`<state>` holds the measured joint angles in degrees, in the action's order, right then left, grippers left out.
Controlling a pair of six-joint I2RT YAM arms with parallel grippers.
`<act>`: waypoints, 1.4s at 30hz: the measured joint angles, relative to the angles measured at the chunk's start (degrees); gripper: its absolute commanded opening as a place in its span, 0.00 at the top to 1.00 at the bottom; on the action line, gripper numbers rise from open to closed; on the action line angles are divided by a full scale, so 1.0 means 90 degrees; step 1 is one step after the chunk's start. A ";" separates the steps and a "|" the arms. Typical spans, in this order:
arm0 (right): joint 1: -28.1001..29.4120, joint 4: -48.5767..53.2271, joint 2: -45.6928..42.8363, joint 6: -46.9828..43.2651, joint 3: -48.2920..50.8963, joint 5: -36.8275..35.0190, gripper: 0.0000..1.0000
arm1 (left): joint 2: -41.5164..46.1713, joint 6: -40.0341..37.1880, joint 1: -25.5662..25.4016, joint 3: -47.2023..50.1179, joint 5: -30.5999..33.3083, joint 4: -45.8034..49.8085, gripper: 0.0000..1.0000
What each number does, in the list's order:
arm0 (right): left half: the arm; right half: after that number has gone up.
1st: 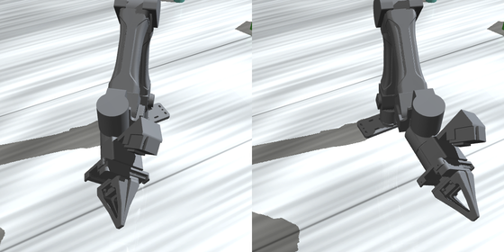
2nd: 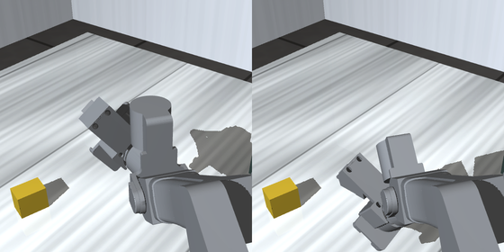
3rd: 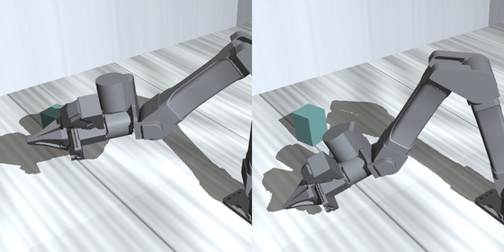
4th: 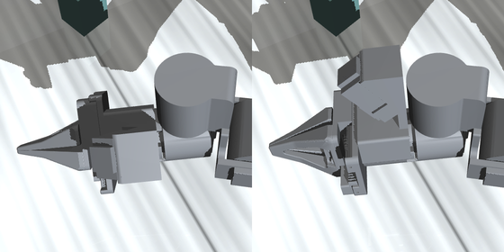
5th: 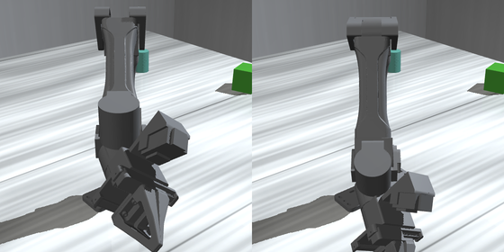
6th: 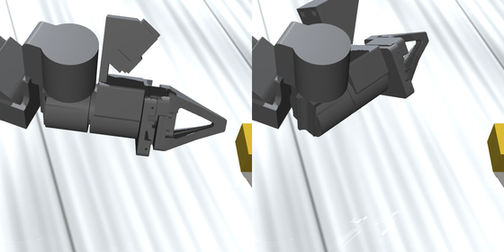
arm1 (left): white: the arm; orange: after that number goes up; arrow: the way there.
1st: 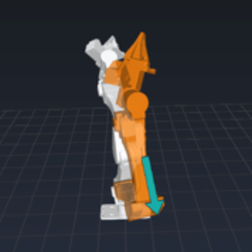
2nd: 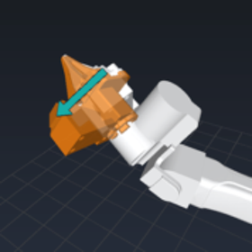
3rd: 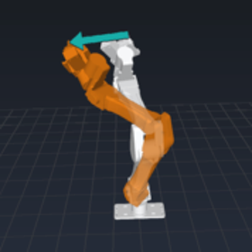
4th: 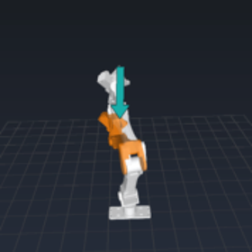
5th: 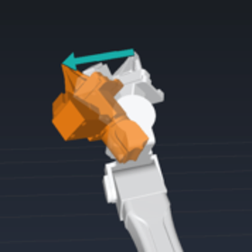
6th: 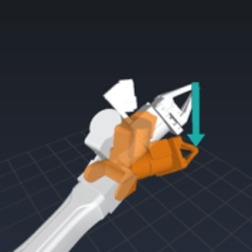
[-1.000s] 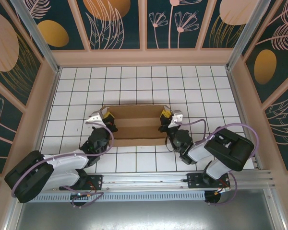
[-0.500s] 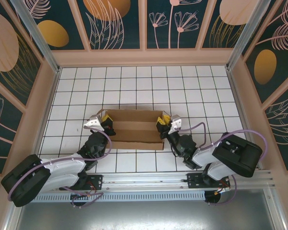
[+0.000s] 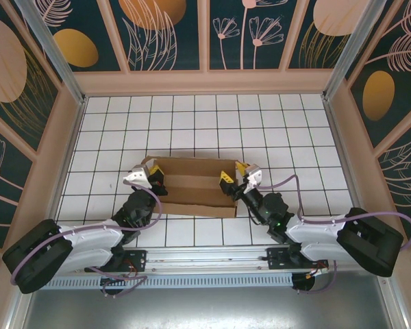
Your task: Fold the paper box
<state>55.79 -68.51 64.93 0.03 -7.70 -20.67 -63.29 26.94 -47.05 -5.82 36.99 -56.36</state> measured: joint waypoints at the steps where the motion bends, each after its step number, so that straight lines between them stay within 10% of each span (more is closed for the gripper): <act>1: -0.0058 0.0032 -0.0005 0.0015 0.0000 0.0032 0.52 | -0.0017 -0.0022 -0.0002 -0.0012 0.0015 0.0000 1.00; 9: -0.0284 -0.0425 0.0580 -0.0172 0.0046 0.0073 0.77 | 0.0068 -0.0070 -0.0019 -0.0015 0.0294 0.0109 1.00; 15: -0.0007 -0.0942 0.0661 -0.0588 0.0423 0.0262 0.35 | 0.0170 -0.0092 -0.0119 0.0146 0.0328 0.0005 1.00; 25: 0.0398 0.0279 -0.1520 -0.1243 -0.0005 0.0289 0.35 | -0.0100 -0.0238 -0.0216 0.0146 0.0396 -0.0291 1.00; 31: 0.0379 0.1319 -0.2057 -0.1331 -0.0634 0.0168 0.50 | -0.0141 -0.0311 -0.0216 0.0146 0.0384 -0.0362 1.00; 42: -0.0493 0.5110 -0.0085 0.0032 -0.4131 0.1416 0.96 | -0.0437 -0.0376 -0.0221 0.0034 0.0376 -0.0508 1.00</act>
<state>51.35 -22.52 64.16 0.32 -44.88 -7.92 -67.22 23.55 -49.04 -5.52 40.38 -60.93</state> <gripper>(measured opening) 0.067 0.050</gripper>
